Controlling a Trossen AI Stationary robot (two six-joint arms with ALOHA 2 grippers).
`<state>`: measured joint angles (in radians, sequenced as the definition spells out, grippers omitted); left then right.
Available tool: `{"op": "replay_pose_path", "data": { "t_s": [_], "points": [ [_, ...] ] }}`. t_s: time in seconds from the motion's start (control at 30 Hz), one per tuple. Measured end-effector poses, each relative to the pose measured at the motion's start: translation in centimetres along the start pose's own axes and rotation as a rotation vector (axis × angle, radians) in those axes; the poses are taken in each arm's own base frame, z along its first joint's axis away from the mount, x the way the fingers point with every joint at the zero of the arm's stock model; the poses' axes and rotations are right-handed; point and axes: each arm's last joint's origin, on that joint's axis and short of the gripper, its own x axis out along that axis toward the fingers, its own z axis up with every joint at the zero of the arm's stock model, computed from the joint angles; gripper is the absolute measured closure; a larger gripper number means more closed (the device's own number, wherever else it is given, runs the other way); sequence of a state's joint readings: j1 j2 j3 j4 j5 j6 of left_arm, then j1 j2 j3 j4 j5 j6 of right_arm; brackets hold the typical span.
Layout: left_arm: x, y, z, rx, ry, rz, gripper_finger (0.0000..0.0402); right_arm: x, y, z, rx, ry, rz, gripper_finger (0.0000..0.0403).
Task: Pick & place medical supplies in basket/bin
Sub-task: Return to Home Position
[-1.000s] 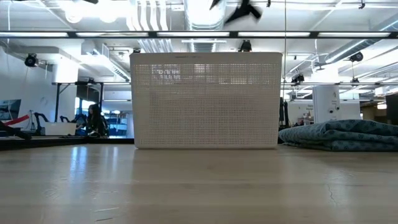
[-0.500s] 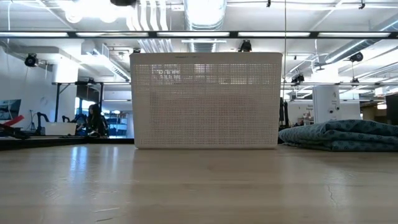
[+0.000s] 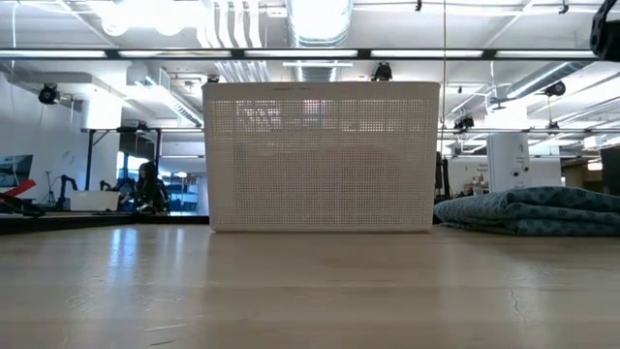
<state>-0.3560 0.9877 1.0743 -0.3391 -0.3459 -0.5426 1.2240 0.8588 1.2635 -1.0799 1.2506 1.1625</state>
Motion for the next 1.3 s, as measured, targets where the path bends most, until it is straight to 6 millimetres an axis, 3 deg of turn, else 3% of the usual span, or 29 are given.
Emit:
{"op": "replay_pose_path", "data": {
  "t_s": [0.1, 0.2, 0.33, 0.47, 0.57, 0.63, 0.73, 0.87, 0.97, 1.1, 1.3],
  "points": [
    [-1.1, 1.0, -1.3, 0.069, -0.127, -0.108, 0.0281, 0.6, -0.7, -2.3, 0.039, -0.186, -0.071, 0.012],
    [-2.3, 3.6, -3.1, 0.085, -0.275, -0.214, 0.0281, 1.4, -2.1, -5.5, 0.09, -0.24, -0.089, 0.0116],
    [-3.8, 7.2, -6.1, 0.06, -0.391, -0.379, 0.0281, 2.3, -3.5, -7.5, 0.224, -0.303, -0.113, 0.0111],
    [-4.4, 9.6, -7.5, 0.018, -0.446, -0.4, 0.0281, 4.5, -2.3, -9.4, 0.316, -0.338, -0.161, 0.0108],
    [-4.6, 10.6, -8.1, -0.007, -0.43, -0.409, 0.0281, 7.7, -0.9, -11.2, 0.376, -0.28, -0.142, 0.0109],
    [-4.5, 11.0, -8.3, -0.026, -0.417, -0.415, 0.0281, 9.8, -0.4, -12.4, 0.377, -0.215, -0.058, 0.0112],
    [-4.5, 11.2, -8.4, -0.01, -0.397, -0.444, 0.0281, 12.8, -0.4, -11.1, 0.362, -0.245, 0.189, 0.0112],
    [-4.4, 11.7, -8.3, 0.016, -0.395, -0.423, 0.0281, 14.9, -3.6, -9.6, 0.181, -0.316, 0.527, 0.0107],
    [-4.6, 11.9, -8.4, 0.032, -0.368, -0.464, 0.0281, 14.5, -6.2, -9.2, 0.149, -0.344, 0.595, 0.0103],
    [-5.0, 11.9, -8.7, 0.065, -0.301, -0.566, 0.0281, 12.4, -8.1, -10.3, 0.066, -0.366, 0.613, 0.0099],
    [-6.3, 12.5, -9.3, 0.077, -0.288, -0.432, 0.0281, 9.1, -10.9, -12.2, 0.018, -0.439, 0.502, 0.01]
  ]
}}
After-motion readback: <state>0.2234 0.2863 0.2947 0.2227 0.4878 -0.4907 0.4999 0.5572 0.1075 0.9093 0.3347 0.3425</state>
